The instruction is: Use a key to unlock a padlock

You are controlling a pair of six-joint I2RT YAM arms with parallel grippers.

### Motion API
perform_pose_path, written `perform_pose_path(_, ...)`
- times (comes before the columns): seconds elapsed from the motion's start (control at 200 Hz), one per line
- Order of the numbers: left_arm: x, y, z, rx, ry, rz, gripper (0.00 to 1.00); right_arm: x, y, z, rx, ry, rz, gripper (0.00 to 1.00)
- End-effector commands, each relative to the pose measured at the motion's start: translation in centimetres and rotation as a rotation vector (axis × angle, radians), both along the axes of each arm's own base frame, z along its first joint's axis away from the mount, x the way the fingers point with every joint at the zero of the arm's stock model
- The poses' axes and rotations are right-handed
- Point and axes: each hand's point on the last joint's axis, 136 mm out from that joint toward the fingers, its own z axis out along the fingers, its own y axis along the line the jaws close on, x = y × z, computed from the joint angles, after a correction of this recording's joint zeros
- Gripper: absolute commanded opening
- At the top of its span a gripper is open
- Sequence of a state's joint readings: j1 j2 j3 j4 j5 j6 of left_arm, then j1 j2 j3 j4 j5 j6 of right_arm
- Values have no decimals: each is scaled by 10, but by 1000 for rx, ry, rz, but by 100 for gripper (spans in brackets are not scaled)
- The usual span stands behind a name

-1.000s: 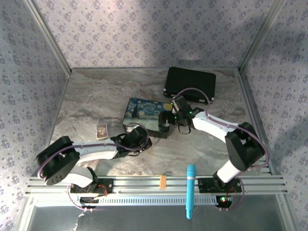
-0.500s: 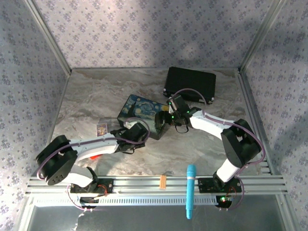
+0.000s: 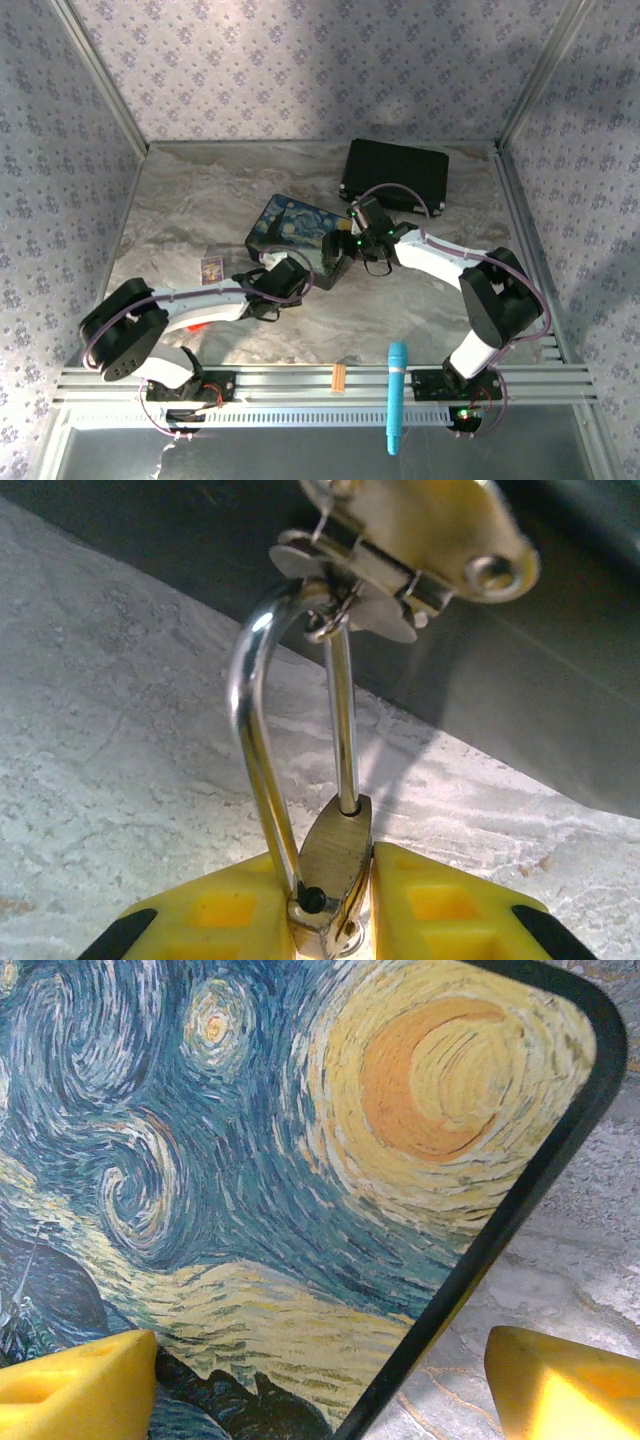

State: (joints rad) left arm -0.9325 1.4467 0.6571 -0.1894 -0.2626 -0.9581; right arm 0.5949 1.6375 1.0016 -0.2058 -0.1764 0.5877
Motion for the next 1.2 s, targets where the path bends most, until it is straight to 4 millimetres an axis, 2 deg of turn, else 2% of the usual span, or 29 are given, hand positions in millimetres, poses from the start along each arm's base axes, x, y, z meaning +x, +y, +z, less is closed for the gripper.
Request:
perform_pose_path(0.0,0,9,-13,79,-7,-1,22,-22,-48,-53,-217,146,-72,84)
perform_pose_path(0.09,0,12,-12,133,-16,6,21,-23,-47,-54,-219,150,-69,84)
perform_pose_path(0.255,-2,45,-2,290,-5,47,16,-24,-52,-54,-246,148,-68,84)
perform_pose_path(0.42,-7,67,-10,376,34,34,16,-24,-56,-57,-258,153,-72,84)
perform_pose_path(0.55,1,47,-18,310,-14,-25,16,-23,-54,-55,-252,152,-66,84)
perform_pose_path(0.705,12,53,2,539,-73,5,17,-22,-55,-52,-257,147,-69,84)
perform_pose_path(0.875,6,43,-9,546,-72,-25,19,-24,-58,-53,-266,148,-71,84)
perform_pose_path(1.059,4,32,0,624,-159,-55,23,-21,-61,-51,-267,142,-80,84)
perform_pose_path(1.194,5,27,-9,648,-186,-81,21,-18,-60,-49,-265,138,-78,84)
